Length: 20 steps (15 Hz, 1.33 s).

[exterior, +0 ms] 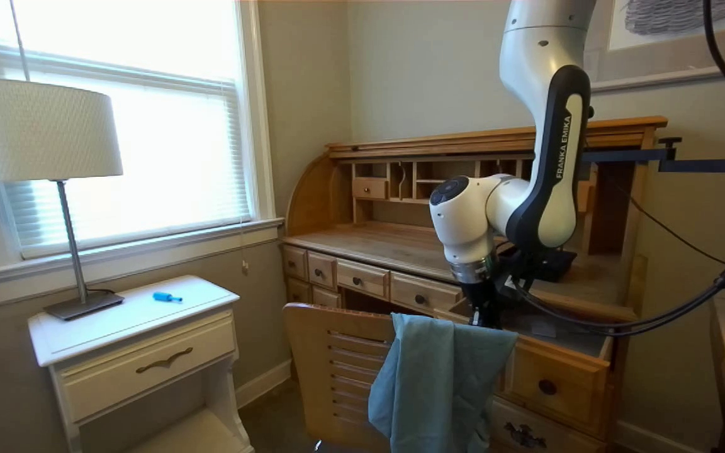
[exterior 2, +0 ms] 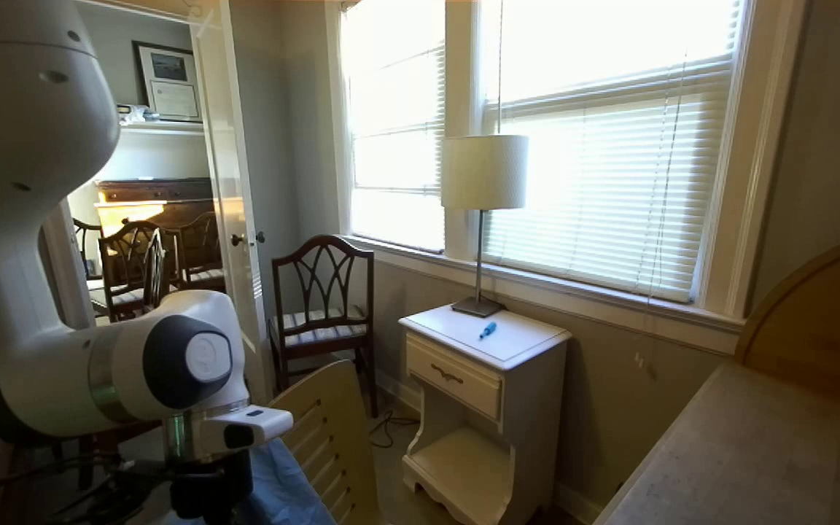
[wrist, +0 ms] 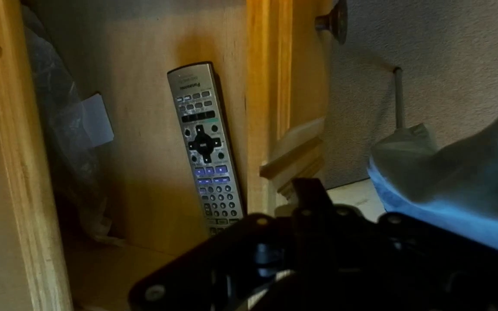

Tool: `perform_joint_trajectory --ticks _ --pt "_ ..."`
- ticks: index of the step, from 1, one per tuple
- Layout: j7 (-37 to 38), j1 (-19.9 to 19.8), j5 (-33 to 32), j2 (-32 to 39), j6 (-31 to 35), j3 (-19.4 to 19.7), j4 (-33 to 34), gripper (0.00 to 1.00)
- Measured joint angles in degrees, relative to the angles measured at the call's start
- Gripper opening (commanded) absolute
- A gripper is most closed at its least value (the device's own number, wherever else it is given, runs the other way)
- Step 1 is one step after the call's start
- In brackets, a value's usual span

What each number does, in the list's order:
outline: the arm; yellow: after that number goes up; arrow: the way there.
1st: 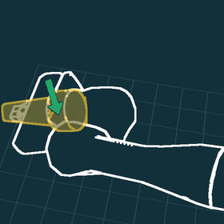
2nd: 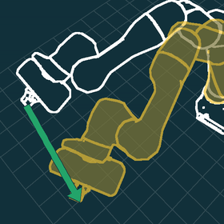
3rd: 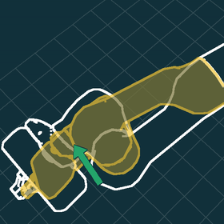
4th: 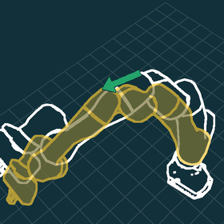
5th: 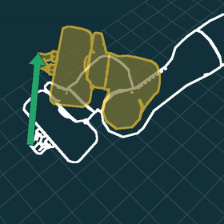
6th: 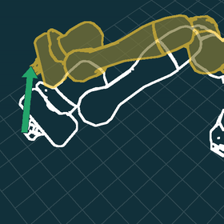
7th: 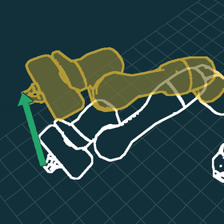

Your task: Close the drawer

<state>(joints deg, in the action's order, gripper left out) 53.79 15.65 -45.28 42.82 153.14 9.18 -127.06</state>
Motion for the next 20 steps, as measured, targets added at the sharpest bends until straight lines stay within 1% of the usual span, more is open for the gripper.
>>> perform_joint_trajectory --ticks 4,7,9,11,13,18,20 --pt "-1.22 -0.56 1.56 3.39 2.74 -0.23 2.36 0.00" --pt "-4.64 -0.93 5.18 6.26 3.74 -0.46 4.22 0.00" --pt "-7.58 -1.05 9.14 8.40 2.93 -0.48 5.52 0.00" --pt "-9.23 -0.38 12.38 10.15 0.24 0.31 6.84 0.00" --pt "-9.34 1.71 14.10 10.97 -2.85 1.63 8.06 0.00" --pt "-8.09 10.45 14.29 12.28 -7.91 6.94 9.33 0.00" --pt "-7.85 12.66 14.29 13.36 -10.73 8.40 10.35 0.00"
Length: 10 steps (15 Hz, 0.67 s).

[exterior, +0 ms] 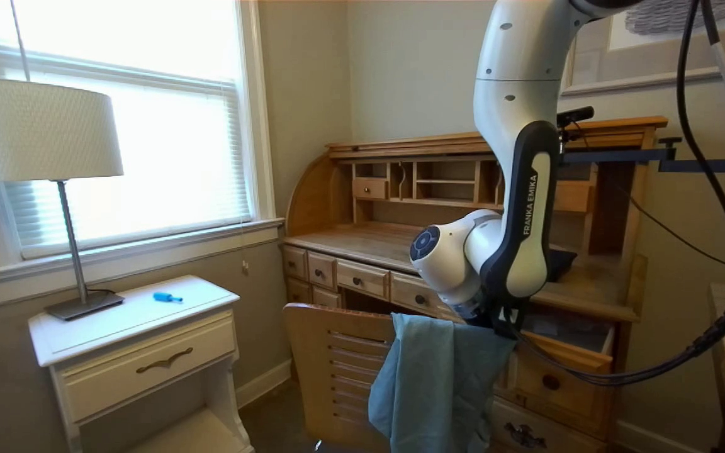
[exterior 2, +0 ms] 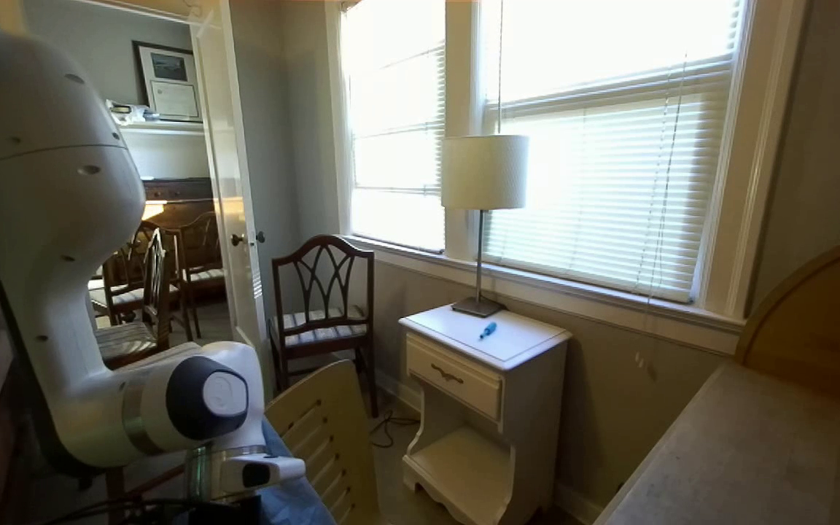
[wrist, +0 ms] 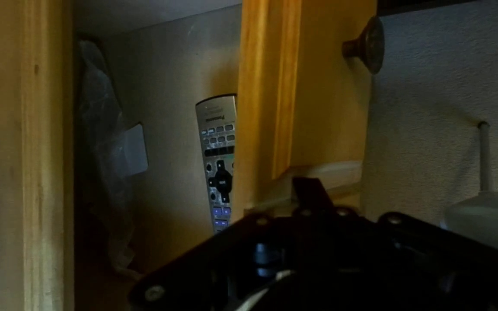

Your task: Close the drawer

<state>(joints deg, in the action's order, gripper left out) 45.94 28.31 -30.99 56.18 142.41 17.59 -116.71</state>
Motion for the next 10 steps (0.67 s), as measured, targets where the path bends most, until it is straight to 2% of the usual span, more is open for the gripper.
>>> perform_joint_trajectory --ticks 7,10 --pt "-0.02 0.27 -0.03 4.77 -9.65 0.32 5.89 0.00" --pt "-0.20 -0.11 -0.08 5.78 -11.30 0.37 7.01 0.01"
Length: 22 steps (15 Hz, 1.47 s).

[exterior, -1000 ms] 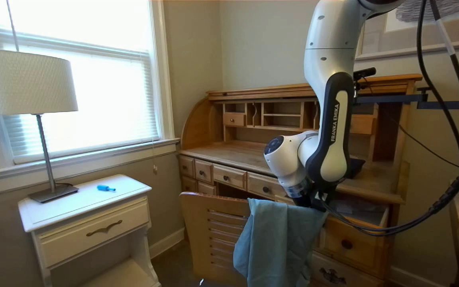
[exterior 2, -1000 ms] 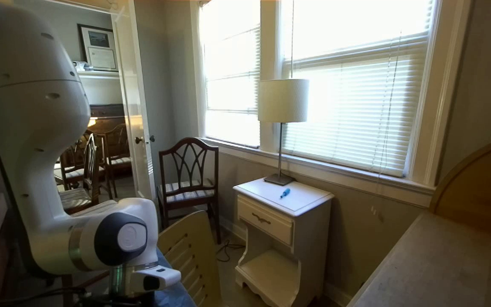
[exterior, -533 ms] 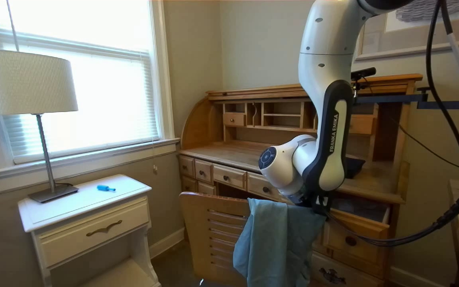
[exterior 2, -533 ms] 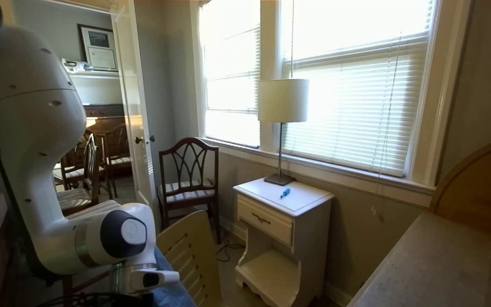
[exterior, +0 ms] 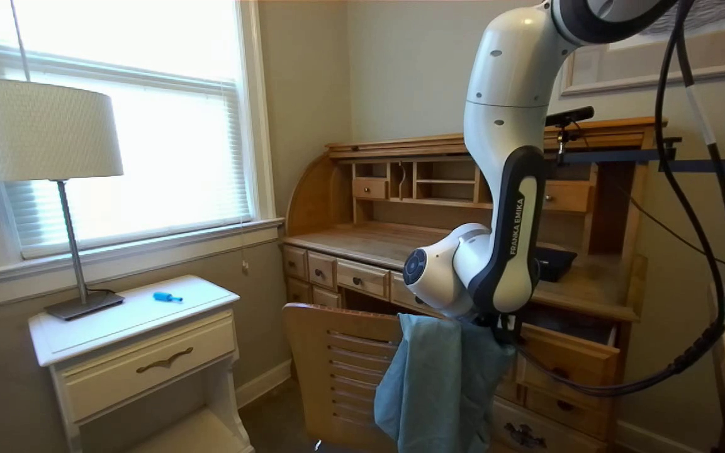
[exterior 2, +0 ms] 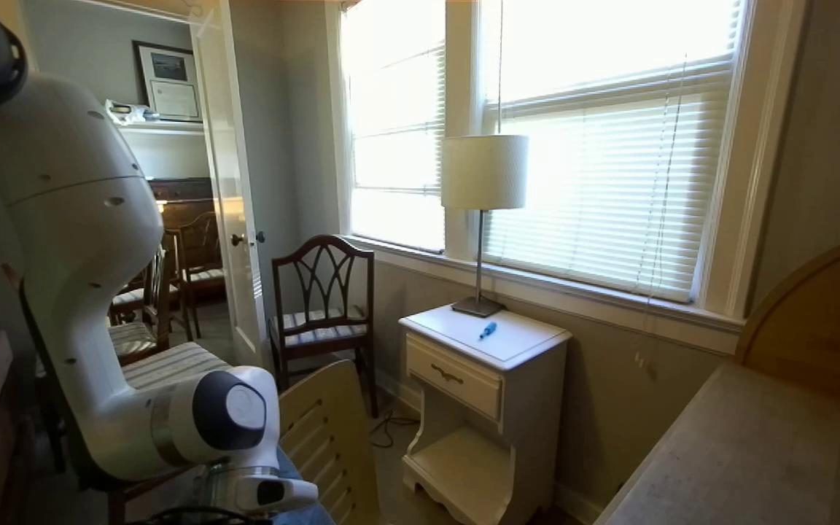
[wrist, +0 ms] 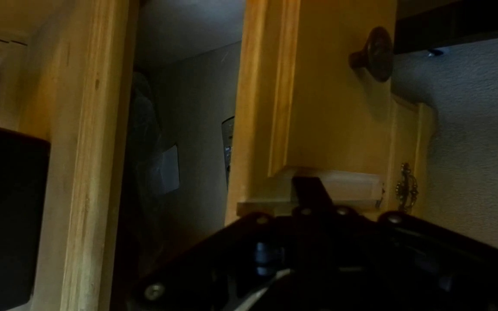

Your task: Close the drawer

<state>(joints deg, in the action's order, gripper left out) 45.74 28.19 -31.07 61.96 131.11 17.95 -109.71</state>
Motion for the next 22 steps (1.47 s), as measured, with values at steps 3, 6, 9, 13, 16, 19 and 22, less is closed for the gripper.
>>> perform_joint_trajectory --ticks 3,6,9,13,16,19,22 --pt "-0.07 -0.07 -0.22 -0.03 0.01 -0.09 0.04 0.01" --pt "-0.07 -0.07 -0.26 -0.03 0.00 -0.10 0.03 0.00" --pt "-0.05 -0.25 -0.36 -0.49 3.14 -0.09 -0.97 0.00" --pt "-0.05 -0.90 -0.52 -2.13 12.75 0.39 -4.42 0.00" --pt "-0.10 -0.53 -1.27 -3.18 20.60 2.54 -7.61 0.00" --pt "-1.13 0.14 -3.16 -4.38 32.09 6.20 -12.60 0.00" --pt "-3.28 0.83 -1.97 -5.47 38.08 8.12 -16.45 0.00"
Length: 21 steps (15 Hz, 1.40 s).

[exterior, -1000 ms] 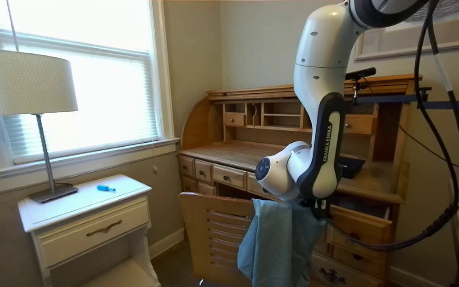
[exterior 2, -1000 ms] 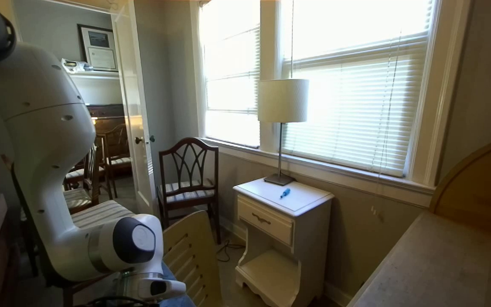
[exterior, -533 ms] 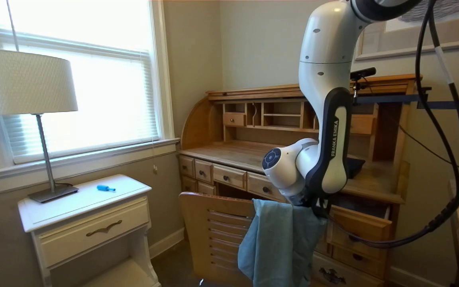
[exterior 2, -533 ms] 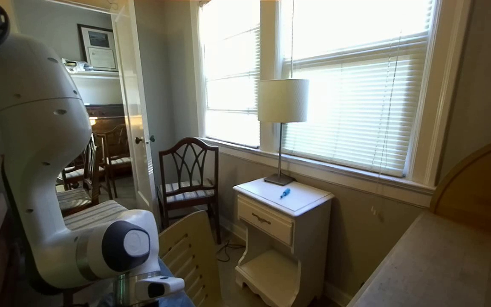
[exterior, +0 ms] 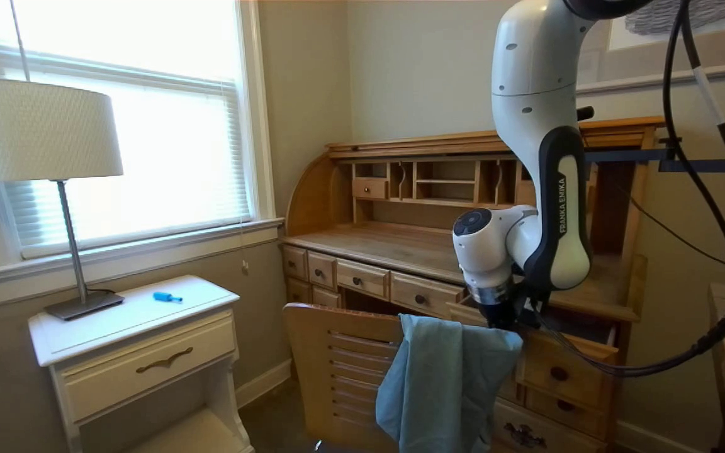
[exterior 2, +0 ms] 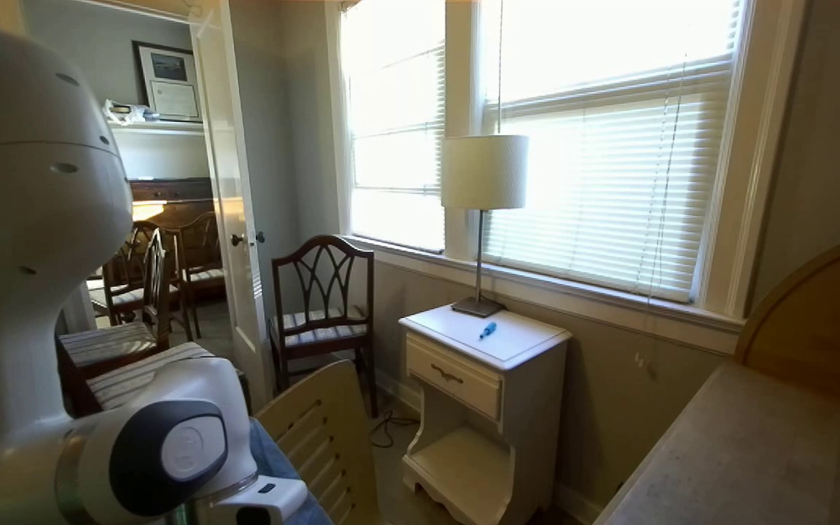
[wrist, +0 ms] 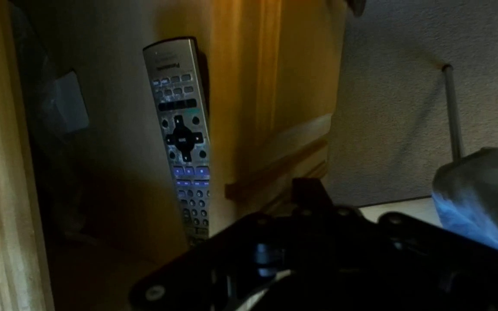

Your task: Close the drawer

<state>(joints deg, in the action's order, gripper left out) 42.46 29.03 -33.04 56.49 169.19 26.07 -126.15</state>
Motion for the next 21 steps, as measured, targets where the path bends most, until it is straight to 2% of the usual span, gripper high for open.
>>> perform_joint_trajectory --ticks 2,5,7,10,13,16,21 --pt "-0.41 1.20 3.46 -0.40 -2.43 0.70 -1.33 0.00" --pt "0.31 6.25 7.07 0.37 -7.31 3.90 -1.42 0.00" --pt "1.40 9.42 7.92 1.69 -10.19 5.84 -0.79 0.00" --pt "2.93 11.84 8.27 4.62 -15.05 6.86 1.76 0.00" --pt "2.22 11.78 8.27 6.63 -19.61 5.92 5.13 0.01" --pt "0.28 10.13 8.27 6.67 -20.07 4.42 5.68 0.01" --pt "-0.14 9.73 8.13 6.55 -19.24 4.29 5.71 0.00"
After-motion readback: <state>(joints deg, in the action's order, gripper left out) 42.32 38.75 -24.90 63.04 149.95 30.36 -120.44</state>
